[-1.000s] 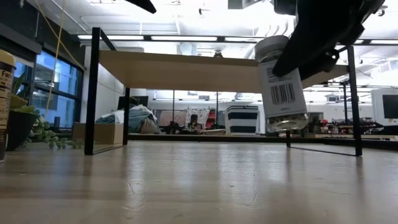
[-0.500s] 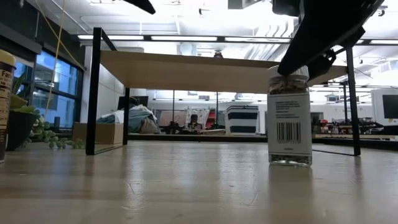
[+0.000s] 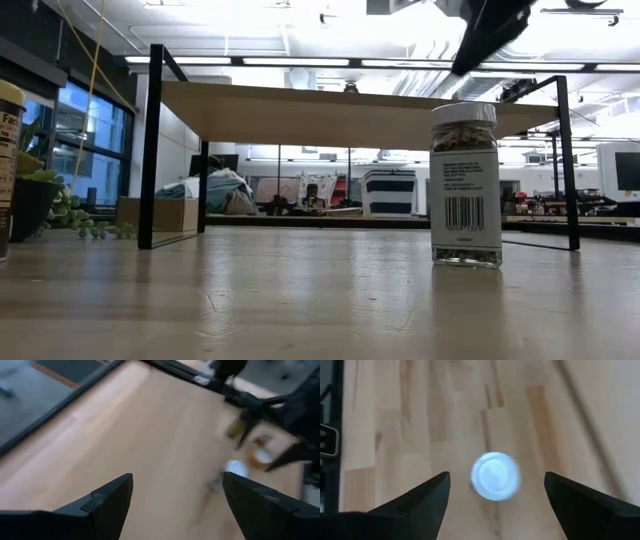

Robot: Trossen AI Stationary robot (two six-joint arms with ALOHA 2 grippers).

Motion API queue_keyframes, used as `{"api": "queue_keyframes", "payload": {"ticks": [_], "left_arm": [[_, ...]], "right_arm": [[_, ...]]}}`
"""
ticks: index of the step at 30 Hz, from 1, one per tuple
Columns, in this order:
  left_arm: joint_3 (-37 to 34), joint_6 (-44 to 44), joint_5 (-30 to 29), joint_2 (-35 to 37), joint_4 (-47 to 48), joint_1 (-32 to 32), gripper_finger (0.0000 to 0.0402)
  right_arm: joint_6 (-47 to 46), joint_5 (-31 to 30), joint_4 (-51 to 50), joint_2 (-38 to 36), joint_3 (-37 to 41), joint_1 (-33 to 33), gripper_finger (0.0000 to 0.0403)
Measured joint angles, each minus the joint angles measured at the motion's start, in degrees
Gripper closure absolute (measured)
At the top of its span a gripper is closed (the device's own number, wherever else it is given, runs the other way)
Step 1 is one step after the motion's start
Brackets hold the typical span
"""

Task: Shelf spices
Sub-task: Move the shelf to the top center of the table

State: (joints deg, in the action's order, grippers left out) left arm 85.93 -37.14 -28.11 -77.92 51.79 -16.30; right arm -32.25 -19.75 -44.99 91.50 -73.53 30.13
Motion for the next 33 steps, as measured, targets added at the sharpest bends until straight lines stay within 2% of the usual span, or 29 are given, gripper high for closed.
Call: {"api": "queue_keyframes", "payload": {"ticks": [3,5,7,9,11,12,19,27,33], "left_arm": [[0.08,-1.45,1.36,-0.88,-1.11,-4.55,0.0126],[0.08,-1.38,0.75,-2.70,0.17,-8.18,0.0162],[0.04,-2.71,-1.39,-5.36,1.64,-11.39,0.0213],[0.04,-4.74,-2.52,-8.38,1.95,-13.49,0.0277],[0.04,-6.12,-0.81,-11.50,1.42,-14.80,0.0351],[0.04,-6.54,0.51,-13.09,0.85,-15.13,0.0375],[0.00,-9.14,2.10,-21.78,-0.80,-14.07,0.0399],[0.00,-11.67,-0.07,-25.42,-2.10,-10.66,0.0401],[0.00,-7.72,1.12,-28.10,-0.31,-7.07,0.0401]], "right_arm": [[-1.49,-1.43,-8.82,0.00,-4.36,-0.05,0.0111],[-4.31,-2.08,-13.62,-0.04,-5.99,-0.04,0.0150],[-7.16,-1.84,-16.83,-0.04,-6.35,0.60,0.0209],[-10.36,-0.71,-18.56,-0.04,-6.23,1.57,0.0289],[-12.59,1.46,-18.72,-0.07,-5.51,2.60,0.0367],[-13.38,2.45,-18.74,-0.06,-4.98,3.12,0.0382],[-19.25,2.30,-17.37,-0.02,-0.77,1.76,0.0398],[-17.72,0.31,-13.01,-0.02,-0.64,-4.27,0.0402],[-16.39,0.31,-12.98,0.03,-0.64,-8.35,0.0402]]}}
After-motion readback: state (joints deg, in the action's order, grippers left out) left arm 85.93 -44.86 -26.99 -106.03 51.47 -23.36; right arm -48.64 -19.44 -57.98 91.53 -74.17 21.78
